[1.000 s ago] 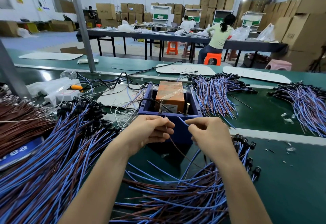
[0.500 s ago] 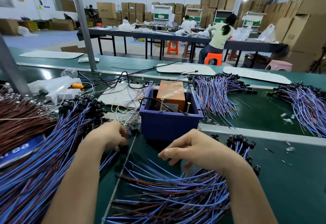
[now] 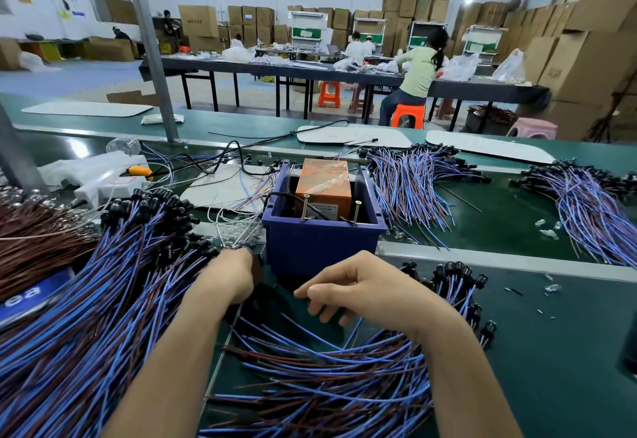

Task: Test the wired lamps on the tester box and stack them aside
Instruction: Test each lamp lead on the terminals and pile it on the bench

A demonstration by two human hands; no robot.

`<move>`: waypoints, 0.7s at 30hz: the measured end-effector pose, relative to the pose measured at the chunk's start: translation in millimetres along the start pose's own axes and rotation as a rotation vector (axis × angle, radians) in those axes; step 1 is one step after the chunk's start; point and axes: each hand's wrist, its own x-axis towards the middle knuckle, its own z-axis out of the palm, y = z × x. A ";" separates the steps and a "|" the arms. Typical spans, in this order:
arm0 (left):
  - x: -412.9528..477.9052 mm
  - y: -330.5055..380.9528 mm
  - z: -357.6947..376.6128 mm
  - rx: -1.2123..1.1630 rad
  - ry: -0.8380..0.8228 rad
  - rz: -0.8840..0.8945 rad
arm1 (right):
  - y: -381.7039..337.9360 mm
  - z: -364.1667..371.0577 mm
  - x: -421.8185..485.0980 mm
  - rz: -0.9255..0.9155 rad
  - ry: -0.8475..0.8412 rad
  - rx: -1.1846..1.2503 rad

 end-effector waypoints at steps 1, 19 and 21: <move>-2.5 2.4 -2.3 -0.013 0.004 0.012 | 0.6 0.8 1.2 -0.001 0.006 0.002; -67.7 55.5 -52.0 -0.973 0.058 0.736 | -6.5 2.9 7.2 -0.164 0.147 0.429; -68.3 60.7 -45.0 -1.028 -0.106 0.690 | -7.3 -4.4 5.3 -0.169 0.282 0.574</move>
